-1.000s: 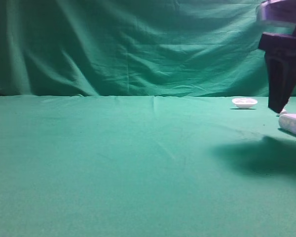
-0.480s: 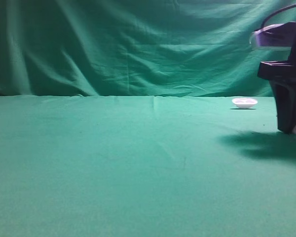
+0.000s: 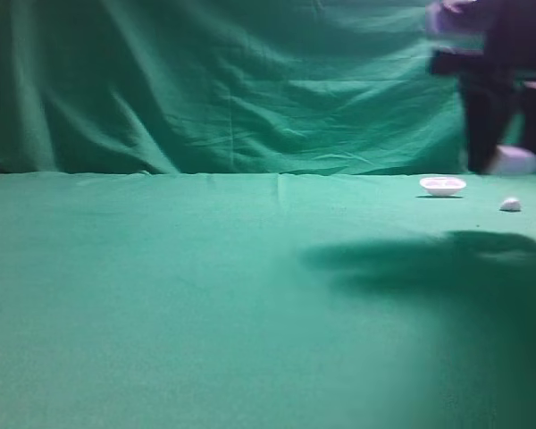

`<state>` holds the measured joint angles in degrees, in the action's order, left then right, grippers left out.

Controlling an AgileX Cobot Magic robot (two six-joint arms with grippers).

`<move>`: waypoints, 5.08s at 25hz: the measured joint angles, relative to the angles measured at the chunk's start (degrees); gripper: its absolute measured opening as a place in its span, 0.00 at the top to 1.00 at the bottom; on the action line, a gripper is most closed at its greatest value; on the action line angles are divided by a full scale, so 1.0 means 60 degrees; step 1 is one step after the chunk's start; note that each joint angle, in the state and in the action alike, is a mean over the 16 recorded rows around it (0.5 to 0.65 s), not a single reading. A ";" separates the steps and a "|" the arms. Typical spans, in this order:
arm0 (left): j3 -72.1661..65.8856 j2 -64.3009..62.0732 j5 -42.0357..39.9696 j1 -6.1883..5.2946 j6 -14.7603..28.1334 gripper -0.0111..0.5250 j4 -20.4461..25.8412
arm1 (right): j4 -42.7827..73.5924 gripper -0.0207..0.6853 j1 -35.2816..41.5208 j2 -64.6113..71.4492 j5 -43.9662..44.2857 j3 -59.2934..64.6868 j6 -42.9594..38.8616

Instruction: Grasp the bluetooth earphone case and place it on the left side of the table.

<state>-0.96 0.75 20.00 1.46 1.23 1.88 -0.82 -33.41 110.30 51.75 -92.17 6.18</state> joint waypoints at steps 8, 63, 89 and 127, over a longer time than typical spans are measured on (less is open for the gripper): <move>0.0000 0.0000 0.0000 0.0000 0.0000 0.98 0.0000 | -0.0103 0.51 -0.2124 0.2331 0.0089 -0.2926 0.0036; 0.0000 0.0000 0.0000 0.0000 0.0000 0.98 0.0000 | 0.0995 0.97 -0.2191 -0.4140 0.2757 -0.0121 -0.2575; 0.0000 0.0000 0.0000 0.0000 0.0000 0.98 0.0000 | 0.1263 0.97 -0.1895 -1.0189 0.0345 0.6868 -0.1621; 0.0000 0.0000 0.0000 0.0000 0.0000 0.98 0.0000 | 0.0647 0.97 0.4682 -1.8496 -0.5157 1.5621 -0.1396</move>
<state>-0.96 0.75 20.00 1.46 1.23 1.88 3.06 -5.32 -0.67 20.81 1.56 -2.19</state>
